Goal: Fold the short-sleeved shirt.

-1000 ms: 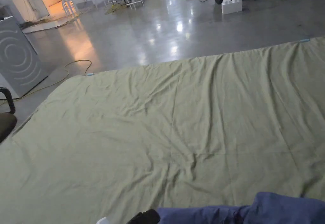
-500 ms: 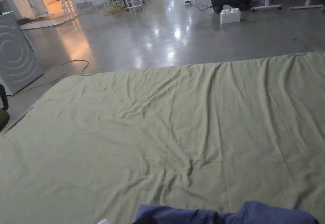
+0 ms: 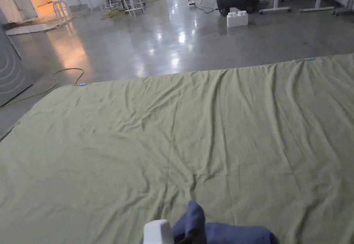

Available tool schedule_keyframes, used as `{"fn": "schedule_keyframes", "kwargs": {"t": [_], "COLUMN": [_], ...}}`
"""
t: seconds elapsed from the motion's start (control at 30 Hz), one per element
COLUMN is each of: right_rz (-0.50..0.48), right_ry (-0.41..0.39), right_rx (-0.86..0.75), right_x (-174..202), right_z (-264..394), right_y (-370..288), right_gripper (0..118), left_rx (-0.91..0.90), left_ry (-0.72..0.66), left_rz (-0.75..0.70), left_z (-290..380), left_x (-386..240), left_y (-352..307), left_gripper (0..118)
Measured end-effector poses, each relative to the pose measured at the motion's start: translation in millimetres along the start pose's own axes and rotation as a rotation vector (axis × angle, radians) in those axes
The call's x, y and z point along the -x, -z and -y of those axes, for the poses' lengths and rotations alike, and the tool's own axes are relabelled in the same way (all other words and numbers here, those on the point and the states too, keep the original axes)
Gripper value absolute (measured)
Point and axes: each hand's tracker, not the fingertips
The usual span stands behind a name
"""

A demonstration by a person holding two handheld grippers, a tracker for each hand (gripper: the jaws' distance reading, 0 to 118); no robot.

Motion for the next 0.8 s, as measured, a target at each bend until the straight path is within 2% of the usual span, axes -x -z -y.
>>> {"fn": "schedule_keyframes", "kwargs": {"t": [0.13,0.17,0.2,0.23,0.27,0.4,0.47,0.5,0.57,0.6,0.73,0.8], "right_rz": [0.049,0.058,0.07,0.08,0.086,0.096,0.081,0.077,0.07,0.065,0.055,0.053], "right_ry": [0.02,0.026,0.031,0.036,0.041,0.074,0.098,0.101,0.1,0.1,0.094,0.088], "right_rx": [-0.003,0.0,0.005,0.009,0.014,0.019,0.023,0.026,0.027,0.028,0.034,0.037], "right_x": [-12,-15,-19,-21,-25,-39,-44,-45,-40,-40,-35,-31], "right_z": [5,6,8,10,13,24,29,30,27,27,31,32], "right_y": [-12,-14,-16,-18,-18,-21,-19,-18,-18,-17,-17,-20], "right_gripper": [0,0,0,0,0,0,0,0,0,0,0,0], "left_rx": [0.082,0.11,0.166,0.217,0.241,0.053,-0.026,-0.052,-0.03,0.002,0.185,0.296], "left_ry": [-0.048,-0.033,0.007,0.047,0.072,0.011,-0.09,-0.127,-0.107,-0.071,-0.094,-0.012], "left_rz": [0.069,0.065,0.039,0.033,0.033,0.134,0.13,0.121,0.13,0.137,0.145,0.07], "left_z": [25,26,28,29,29,7,-6,-10,-14,-11,19,41], "left_x": [-34,-37,-43,-47,-49,-44,-33,-29,-29,-31,-31,-36], "left_y": [62,73,85,91,91,38,15,8,14,26,95,124], "left_gripper": [13,17,29,57,75,77,70,60,17,10,4,2]}}
